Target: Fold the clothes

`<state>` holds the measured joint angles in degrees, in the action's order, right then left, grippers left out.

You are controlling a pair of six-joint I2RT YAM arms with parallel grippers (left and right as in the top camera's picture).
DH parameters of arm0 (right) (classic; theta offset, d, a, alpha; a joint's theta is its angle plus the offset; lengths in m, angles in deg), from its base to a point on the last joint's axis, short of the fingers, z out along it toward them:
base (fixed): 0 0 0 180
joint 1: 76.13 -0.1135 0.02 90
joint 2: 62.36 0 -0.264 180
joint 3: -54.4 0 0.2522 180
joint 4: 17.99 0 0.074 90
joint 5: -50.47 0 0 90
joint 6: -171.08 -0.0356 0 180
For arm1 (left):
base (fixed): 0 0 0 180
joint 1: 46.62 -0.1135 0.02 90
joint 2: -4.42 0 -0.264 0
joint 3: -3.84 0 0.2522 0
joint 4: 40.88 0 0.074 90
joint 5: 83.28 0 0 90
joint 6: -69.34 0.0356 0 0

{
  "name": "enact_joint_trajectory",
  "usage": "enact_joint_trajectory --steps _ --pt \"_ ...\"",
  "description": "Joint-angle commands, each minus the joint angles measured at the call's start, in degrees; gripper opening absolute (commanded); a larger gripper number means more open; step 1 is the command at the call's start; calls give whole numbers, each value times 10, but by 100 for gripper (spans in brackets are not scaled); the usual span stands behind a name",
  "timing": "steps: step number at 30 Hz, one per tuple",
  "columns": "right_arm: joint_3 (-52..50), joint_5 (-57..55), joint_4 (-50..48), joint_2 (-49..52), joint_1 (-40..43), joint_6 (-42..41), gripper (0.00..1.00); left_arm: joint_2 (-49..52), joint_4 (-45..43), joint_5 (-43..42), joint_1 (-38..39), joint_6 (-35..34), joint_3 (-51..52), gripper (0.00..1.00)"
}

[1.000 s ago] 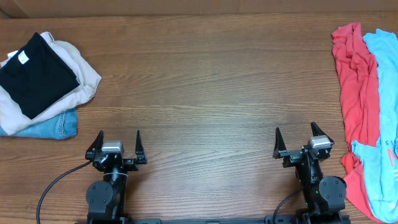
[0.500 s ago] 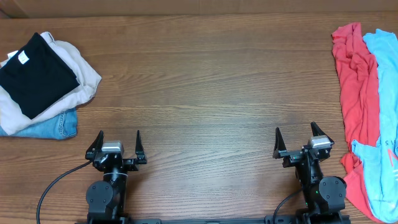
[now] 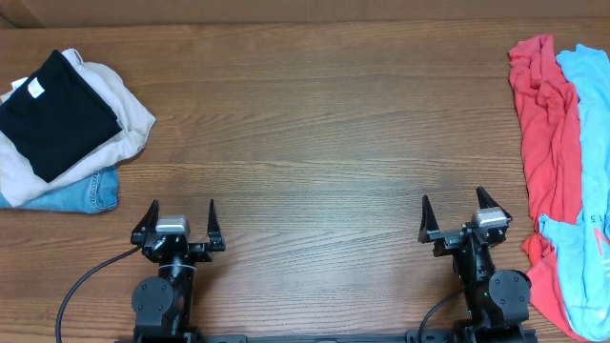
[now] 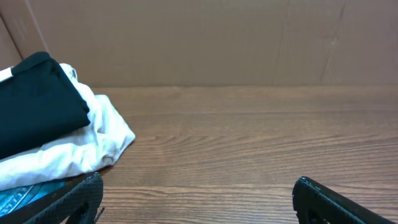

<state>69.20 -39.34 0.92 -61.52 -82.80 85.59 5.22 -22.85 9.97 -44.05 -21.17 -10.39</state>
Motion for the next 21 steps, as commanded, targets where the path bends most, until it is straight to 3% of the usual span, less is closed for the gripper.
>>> enact_joint_trajectory --steps 1,21 --pt "-6 3 -4 -7 4 0 100 -6 -2 -3 -3 -9 2 100" --pt "-6 0 -4 -7 4 -5 100 -4 -1 -5 -3 -12 2 100"
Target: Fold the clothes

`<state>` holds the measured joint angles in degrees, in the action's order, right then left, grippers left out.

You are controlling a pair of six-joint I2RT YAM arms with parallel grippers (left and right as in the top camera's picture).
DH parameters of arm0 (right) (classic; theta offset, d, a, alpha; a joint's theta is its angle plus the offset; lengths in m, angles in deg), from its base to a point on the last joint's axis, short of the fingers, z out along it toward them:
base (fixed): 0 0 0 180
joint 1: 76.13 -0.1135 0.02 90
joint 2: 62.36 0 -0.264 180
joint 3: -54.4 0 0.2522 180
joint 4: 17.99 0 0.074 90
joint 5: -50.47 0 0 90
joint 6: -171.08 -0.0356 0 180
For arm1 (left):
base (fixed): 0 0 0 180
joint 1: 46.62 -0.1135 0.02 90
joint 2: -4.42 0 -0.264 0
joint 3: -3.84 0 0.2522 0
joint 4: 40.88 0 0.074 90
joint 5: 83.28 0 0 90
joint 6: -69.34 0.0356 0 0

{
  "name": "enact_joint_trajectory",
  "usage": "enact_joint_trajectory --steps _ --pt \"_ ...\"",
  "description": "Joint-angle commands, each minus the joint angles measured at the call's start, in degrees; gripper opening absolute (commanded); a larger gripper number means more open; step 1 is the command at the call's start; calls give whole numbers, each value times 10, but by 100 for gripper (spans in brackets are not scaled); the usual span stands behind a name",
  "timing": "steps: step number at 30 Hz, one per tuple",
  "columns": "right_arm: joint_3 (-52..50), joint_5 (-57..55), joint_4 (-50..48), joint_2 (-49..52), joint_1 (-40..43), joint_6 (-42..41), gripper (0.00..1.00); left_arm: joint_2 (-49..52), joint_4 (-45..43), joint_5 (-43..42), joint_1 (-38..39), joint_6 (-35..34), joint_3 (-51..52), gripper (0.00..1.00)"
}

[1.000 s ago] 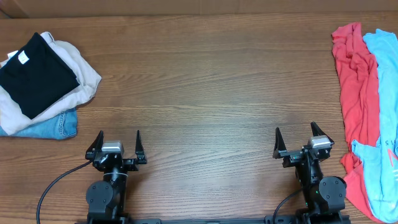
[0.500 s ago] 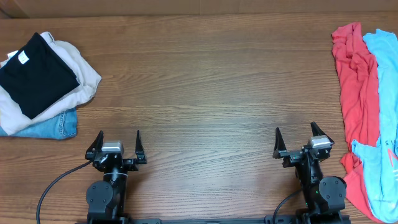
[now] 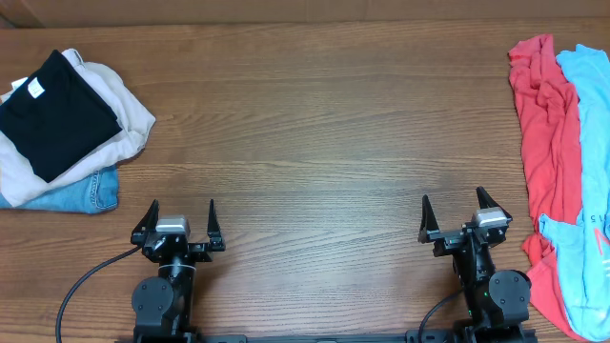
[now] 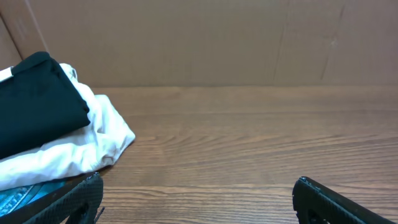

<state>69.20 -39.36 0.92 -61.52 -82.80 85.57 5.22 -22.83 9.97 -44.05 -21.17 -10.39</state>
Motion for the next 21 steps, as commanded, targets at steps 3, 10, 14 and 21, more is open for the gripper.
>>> enact_joint_trajectory --steps 3,10,14,21 --pt "-6 0 -3 -7 4 -57 100 -4 -2 -5 -3 -53 2 100" --pt "16 -1 19 -7 4 -95 100 -4 17 -20 -3 -68 -40 100" --pt "58 -35 50 0 4 -95 100 4 56 -17 -3 -68 -100 100" --pt "181 -116 87 93 4 -94 100 115 81 -14 -3 -57 -218 100"
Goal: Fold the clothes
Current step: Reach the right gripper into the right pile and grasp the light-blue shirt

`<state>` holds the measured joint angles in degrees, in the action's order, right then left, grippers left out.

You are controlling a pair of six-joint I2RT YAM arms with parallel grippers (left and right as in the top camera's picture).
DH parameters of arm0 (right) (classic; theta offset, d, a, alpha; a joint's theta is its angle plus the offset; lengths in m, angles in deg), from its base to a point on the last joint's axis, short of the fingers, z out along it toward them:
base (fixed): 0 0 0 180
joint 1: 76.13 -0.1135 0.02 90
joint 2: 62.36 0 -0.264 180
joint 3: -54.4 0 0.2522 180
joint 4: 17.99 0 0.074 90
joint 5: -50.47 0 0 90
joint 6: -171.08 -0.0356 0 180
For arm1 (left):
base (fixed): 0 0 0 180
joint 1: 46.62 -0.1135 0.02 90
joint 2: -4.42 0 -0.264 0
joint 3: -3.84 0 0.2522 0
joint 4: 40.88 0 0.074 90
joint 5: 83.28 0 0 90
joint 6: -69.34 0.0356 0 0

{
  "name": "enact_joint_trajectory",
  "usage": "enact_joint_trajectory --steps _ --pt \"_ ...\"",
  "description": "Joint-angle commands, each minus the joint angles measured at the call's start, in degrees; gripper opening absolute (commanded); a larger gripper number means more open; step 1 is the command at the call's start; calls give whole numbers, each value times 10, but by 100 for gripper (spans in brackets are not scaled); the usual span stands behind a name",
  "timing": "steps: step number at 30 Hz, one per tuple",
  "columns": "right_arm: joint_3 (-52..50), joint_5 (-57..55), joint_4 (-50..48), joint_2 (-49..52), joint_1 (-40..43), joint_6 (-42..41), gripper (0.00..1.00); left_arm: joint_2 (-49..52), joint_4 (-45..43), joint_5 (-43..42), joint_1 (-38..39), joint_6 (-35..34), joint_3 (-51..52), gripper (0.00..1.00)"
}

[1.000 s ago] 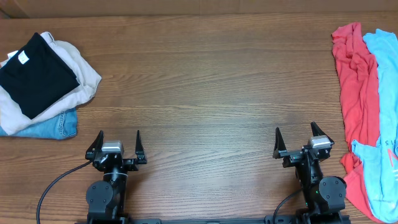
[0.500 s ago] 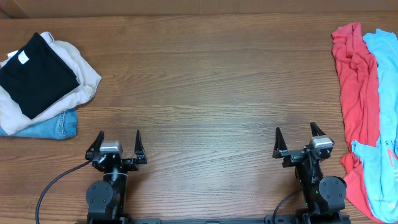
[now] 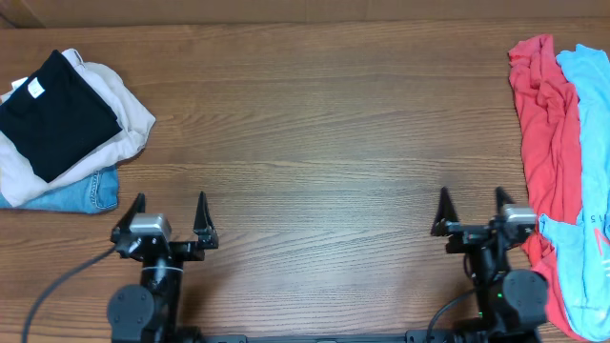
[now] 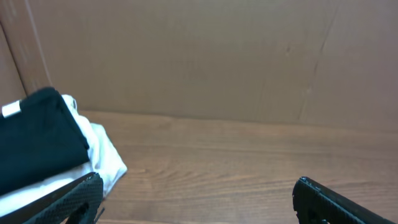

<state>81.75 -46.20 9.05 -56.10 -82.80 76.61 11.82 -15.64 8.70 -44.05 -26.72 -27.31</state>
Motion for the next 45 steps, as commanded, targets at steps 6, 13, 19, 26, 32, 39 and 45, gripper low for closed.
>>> enact_joint_trajectory --steps 6,13,19,26,32,39,45 --pt "170 -58 63 211 4 -2 100 208 83 -1 -3 1 -175 100" --pt "328 -50 165 460 4 -2 100 376 214 -1 -3 3 -325 100" --pt "415 -44 168 610 18 15 100 452 284 -16 -3 2 -391 100" --pt "446 -47 154 669 209 -33 100 459 285 -14 -3 3 -391 100" --pt "446 -5 120 720 405 -33 100 459 284 -14 -3 3 -391 100" --pt "446 -5 99 824 539 -86 100 459 284 -14 -3 3 -391 100" --pt "446 2 93 890 582 -93 99 459 284 -14 -3 3 -391 100"
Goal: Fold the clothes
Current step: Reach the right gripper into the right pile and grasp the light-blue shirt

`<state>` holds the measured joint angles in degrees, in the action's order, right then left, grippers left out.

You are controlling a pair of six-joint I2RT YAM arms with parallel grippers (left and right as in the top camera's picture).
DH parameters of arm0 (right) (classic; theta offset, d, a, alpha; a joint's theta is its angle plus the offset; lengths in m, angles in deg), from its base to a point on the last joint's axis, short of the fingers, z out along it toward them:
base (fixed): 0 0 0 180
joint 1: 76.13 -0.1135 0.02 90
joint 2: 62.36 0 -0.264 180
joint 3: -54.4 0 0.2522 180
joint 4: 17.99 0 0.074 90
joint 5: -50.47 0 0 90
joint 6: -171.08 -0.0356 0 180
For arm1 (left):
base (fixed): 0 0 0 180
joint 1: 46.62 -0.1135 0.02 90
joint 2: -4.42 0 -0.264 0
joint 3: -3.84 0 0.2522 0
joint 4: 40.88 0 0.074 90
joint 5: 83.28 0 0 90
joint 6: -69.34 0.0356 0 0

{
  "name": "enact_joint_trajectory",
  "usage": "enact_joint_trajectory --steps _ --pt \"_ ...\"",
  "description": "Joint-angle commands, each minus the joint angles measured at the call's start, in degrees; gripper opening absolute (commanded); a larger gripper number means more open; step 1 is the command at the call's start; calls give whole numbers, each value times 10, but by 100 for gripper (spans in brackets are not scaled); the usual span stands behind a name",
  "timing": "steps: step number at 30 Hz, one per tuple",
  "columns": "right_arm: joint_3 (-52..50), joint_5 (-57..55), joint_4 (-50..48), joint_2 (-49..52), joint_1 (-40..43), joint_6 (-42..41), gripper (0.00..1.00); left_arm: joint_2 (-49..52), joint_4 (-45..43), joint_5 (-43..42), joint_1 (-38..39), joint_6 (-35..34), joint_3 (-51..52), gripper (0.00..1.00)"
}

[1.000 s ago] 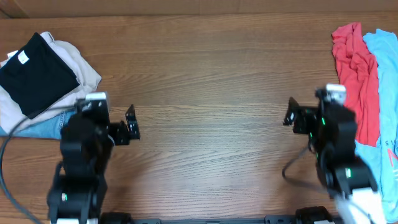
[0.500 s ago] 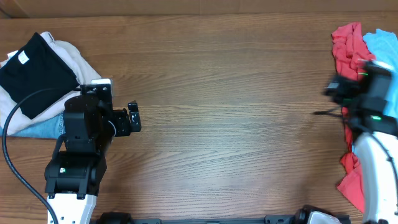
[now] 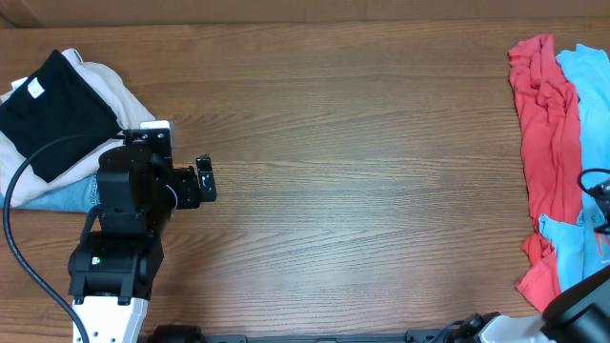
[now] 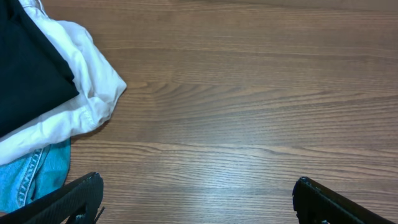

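Unfolded clothes lie at the table's right edge: a red garment point(image 3: 543, 124) and a light blue one point(image 3: 586, 105) beside it. My left gripper point(image 3: 172, 183) hangs over the wood just right of the folded stack. It points down and is open, with its fingers point(image 4: 68, 199) wide apart and nothing between them. Only a dark part of my right arm point(image 3: 577, 300) shows at the bottom right corner, near the lower end of the red and blue garments. Its gripper is out of view.
A folded stack sits at the far left: a black garment point(image 3: 52, 114) on a cream one point(image 3: 129, 110) on blue denim point(image 3: 57, 195). In the left wrist view the cream edge point(image 4: 93, 93) and denim point(image 4: 31, 174) lie left of bare wood. A cable point(image 3: 596, 181) crosses the blue garment.
My left arm has gone from low at the front edge to above the table beside the folded stack, looking straight down. My right arm has shifted to the bottom right corner, its gripper out of view.
Both grippers stood open and still near the table's front edge at the two oldest moments. Then each stood a little further outward, the left wrist view tipped up. Now the left hangs by the folded stack and the right arm is at the unfolded clothes.
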<state>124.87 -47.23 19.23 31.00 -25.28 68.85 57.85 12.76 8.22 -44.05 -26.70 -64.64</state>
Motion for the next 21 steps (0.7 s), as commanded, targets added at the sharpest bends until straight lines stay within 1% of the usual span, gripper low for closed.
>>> enact_joint_trajectory --steps 1,5,7,8,12,13,15,17,21 --pt "14 17 -12 28 9 -16 98 -2 0 -9 -3 2 -18 100" --pt "14 22 -21 61 10 -15 93 -2 -1 -9 -3 2 -18 100" --pt "14 22 -27 74 10 -15 88 -2 -1 -9 -3 2 -18 100" --pt "14 22 -31 78 10 -15 83 -2 -1 -9 -3 2 -18 100" --pt "14 22 -58 83 10 -15 57 -2 -1 -9 -3 2 -18 100" --pt "14 22 -64 83 10 -15 49 -2 -1 -9 -3 2 -18 100" --pt "14 22 -72 83 10 -15 28 -2 -1 -9 -3 2 -18 100" --pt "14 22 -76 82 10 -16 4 -2 -1 -9 -3 2 -18 100" --pt "16 23 -78 79 10 -16 4 -2 -1 -9 -3 2 -18 100"
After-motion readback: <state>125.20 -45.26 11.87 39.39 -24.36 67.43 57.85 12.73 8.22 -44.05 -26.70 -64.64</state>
